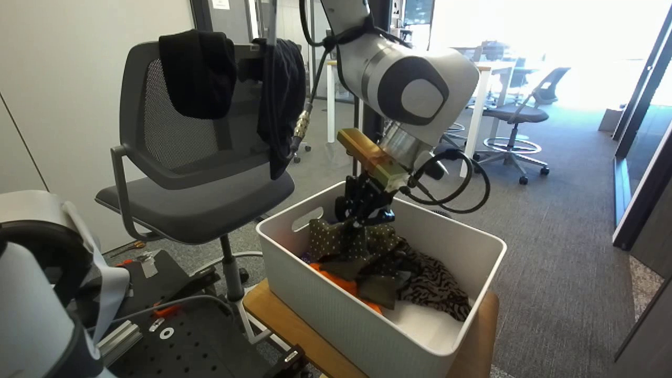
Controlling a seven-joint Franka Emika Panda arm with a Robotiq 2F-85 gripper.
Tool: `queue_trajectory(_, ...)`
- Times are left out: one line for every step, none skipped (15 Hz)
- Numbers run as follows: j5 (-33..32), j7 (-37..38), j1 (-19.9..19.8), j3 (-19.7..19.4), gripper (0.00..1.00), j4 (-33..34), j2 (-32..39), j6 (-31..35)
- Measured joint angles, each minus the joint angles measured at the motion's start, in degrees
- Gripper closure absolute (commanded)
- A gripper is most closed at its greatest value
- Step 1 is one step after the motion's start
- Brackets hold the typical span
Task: Put the sock on to the chair then the two shirts into the basket.
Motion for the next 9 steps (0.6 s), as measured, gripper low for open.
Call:
queue_trajectory(0.49,-0.14,-0.3,-0.02,0.94,-1.16,-2.52,-0.51)
queue_trajectory(0.89,-0.17,-0.38,-0.06,0.93,-2.38,-5.22,-0.8)
queue_trajectory(1.02,-0.17,-0.37,-0.07,0.93,-3.68,-8.17,-1.08)
queue_trajectory(1.04,-0.17,-0.28,-0.07,0.92,-4.91,-11.27,-1.45)
queue_trajectory(1.04,-0.17,-0.14,-0.08,0.93,-6.06,-14.44,-1.79)
queue_trajectory(1.04,-0.17,0.06,-0.12,0.93,-7.06,-17.64,-2.12)
queue_trajectory(1.04,-0.16,0.33,-0.17,0.93,-7.87,-20.96,-2.65)
queue_trajectory(1.03,-0.12,0.66,-0.21,0.93,-8.51,-24.29,-3.26)
queue_trajectory(0.89,-0.05,1.08,-0.26,0.93,-8.88,-27.44,-4.08)
